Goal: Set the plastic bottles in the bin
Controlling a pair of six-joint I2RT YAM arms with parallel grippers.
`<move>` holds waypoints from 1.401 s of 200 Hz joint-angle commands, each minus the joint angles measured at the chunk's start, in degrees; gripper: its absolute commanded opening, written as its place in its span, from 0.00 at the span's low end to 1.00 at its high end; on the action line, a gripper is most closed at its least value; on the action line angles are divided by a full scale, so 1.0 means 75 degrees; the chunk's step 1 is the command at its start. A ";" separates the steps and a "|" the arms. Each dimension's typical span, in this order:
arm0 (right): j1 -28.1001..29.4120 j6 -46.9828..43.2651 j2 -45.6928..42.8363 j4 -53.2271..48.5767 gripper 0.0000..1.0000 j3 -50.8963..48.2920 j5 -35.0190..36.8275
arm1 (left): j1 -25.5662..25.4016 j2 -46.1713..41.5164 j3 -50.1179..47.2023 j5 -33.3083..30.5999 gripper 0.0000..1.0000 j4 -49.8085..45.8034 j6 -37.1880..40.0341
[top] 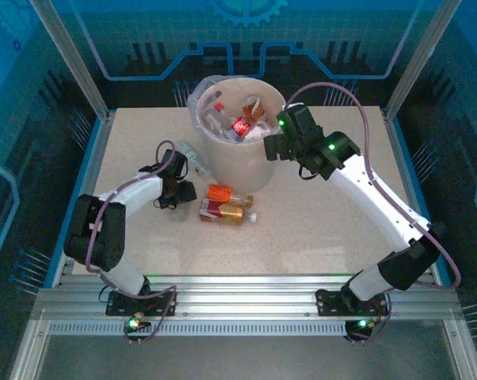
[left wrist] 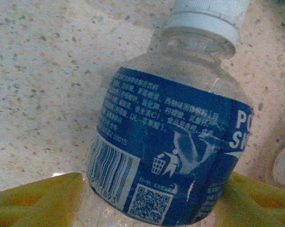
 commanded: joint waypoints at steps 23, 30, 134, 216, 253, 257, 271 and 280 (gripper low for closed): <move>-0.0023 0.0100 -0.0113 0.0069 1.00 -0.0069 0.0033 | 0.0302 0.0145 -0.0216 -0.0286 0.76 -0.0093 -0.0432; -0.0020 0.0105 -0.0108 0.0072 1.00 -0.0065 0.0033 | 0.0349 0.0164 -0.0245 -0.0243 0.81 -0.0050 -0.0488; -0.0032 0.0118 -0.0095 0.0034 1.00 -0.0174 0.0120 | 0.0462 0.0281 -0.0362 -0.0182 0.63 0.0355 -0.0786; -0.0026 0.0468 -0.1185 0.0561 1.00 -0.1321 0.0801 | 0.0450 -0.2174 -0.0265 -0.0752 0.46 -0.0043 -0.0812; -0.0067 0.0621 -0.1887 0.0864 1.00 -0.2016 0.1153 | 0.0428 -0.3436 0.0290 -0.0530 0.45 -0.0118 -0.0631; -0.0073 0.0636 -0.1939 0.0866 1.00 -0.2050 0.1191 | 0.0427 -0.3526 0.0394 -0.0516 0.44 -0.0144 -0.0614; -0.0088 0.0702 -0.2119 0.0866 1.00 -0.2191 0.1345 | 0.0376 -0.3755 0.0801 -0.0433 0.44 -0.0186 -0.0538; -0.0113 0.0740 -0.2213 0.0877 1.00 -0.2264 0.1365 | 0.0301 -0.3832 0.1090 -0.0392 0.44 -0.0161 -0.0471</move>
